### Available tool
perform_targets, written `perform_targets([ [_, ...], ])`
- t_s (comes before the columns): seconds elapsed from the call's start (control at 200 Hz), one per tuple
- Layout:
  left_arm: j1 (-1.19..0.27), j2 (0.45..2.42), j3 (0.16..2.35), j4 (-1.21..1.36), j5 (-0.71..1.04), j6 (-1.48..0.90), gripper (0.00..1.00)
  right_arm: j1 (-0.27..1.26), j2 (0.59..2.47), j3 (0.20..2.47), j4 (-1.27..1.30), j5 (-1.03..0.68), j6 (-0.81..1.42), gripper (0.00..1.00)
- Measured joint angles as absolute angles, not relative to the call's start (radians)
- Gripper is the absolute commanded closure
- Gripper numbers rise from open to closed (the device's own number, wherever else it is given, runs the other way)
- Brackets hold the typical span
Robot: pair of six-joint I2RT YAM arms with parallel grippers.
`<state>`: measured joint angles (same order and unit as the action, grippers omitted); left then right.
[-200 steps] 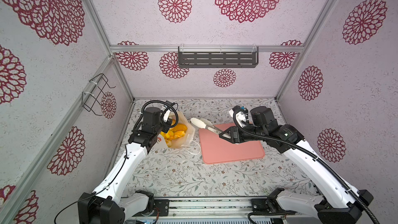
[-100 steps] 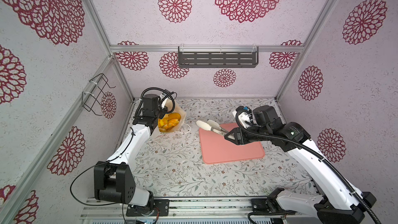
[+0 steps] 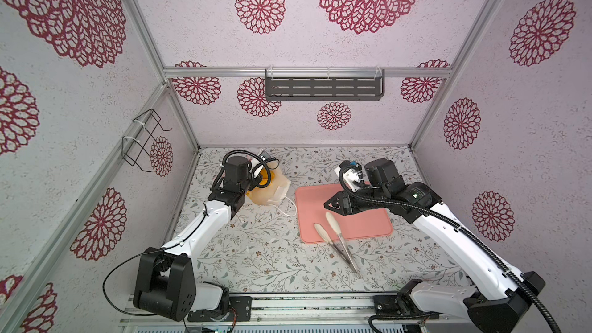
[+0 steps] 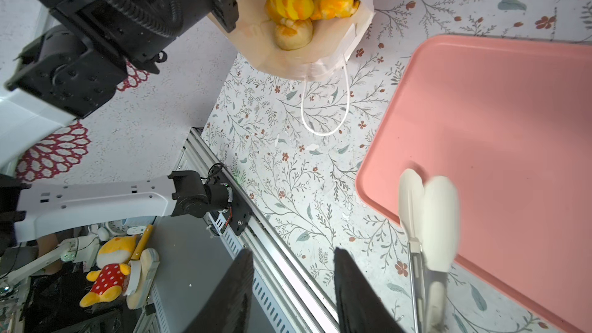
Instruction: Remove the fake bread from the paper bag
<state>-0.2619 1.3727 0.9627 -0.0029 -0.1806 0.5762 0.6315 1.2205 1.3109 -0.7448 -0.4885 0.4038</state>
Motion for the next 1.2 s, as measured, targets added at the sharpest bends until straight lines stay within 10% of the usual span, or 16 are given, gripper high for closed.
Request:
perform_targets([
  [0.851,-0.357,1.258,0.884,-0.05,-0.202,0.383,1.0,0.691,1.042,0.623,-0.64,-0.048,0.575,0.23],
  [1.201,-0.364,1.239,0.871,-0.051,-0.221,0.372,1.0,0.769,1.213,0.596,-0.598,-0.036,0.57,0.31],
])
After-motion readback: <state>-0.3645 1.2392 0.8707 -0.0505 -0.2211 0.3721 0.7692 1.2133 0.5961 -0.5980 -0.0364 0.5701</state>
